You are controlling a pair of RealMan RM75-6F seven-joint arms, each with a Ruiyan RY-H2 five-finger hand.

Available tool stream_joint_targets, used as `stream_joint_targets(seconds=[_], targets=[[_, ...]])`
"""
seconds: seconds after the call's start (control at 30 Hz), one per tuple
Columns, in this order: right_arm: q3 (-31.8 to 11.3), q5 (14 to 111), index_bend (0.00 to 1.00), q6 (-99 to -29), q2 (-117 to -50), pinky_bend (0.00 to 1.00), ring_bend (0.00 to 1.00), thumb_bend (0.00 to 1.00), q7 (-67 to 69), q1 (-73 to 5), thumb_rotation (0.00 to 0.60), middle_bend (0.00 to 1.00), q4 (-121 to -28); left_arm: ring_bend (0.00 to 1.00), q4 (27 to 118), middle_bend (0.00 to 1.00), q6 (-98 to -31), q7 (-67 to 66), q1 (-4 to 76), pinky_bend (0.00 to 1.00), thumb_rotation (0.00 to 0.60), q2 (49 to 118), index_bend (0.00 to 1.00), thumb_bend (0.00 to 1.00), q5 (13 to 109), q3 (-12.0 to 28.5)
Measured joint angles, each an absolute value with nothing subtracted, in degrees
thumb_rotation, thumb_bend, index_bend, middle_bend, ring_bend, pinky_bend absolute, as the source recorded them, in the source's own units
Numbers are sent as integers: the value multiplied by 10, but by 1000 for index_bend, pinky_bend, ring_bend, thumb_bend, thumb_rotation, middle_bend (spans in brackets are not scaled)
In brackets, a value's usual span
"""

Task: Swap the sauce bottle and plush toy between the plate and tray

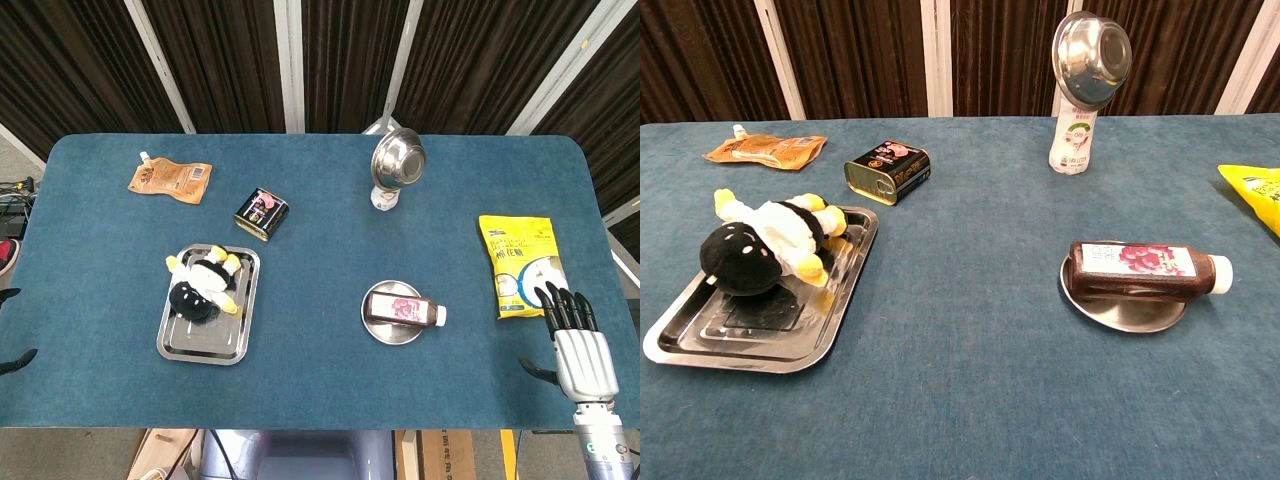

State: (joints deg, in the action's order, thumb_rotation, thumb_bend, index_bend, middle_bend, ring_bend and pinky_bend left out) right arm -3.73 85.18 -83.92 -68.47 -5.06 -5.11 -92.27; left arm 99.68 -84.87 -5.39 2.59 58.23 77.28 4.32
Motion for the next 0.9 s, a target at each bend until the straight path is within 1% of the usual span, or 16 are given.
stream_joint_targets(seconds=[0.43,0.7,0.9], targets=[[-34,855,0,-835,-681,0,0,63,-39,-51,600,15,-930,0,1004,0,-860,-62,21,115,600,585,221,72,799,32],[-23,856,0,-811,-674,0,0,64,-23,-55,600,14,-946,0,1001,0,-855,-64,23,115,600,588,221,72,774,41],[-14,869,0,-784,-669,0,0,63,-29,-70,600,14,-986,0,1000,0,-849,-56,25,115,600,585,221,73,778,41]])
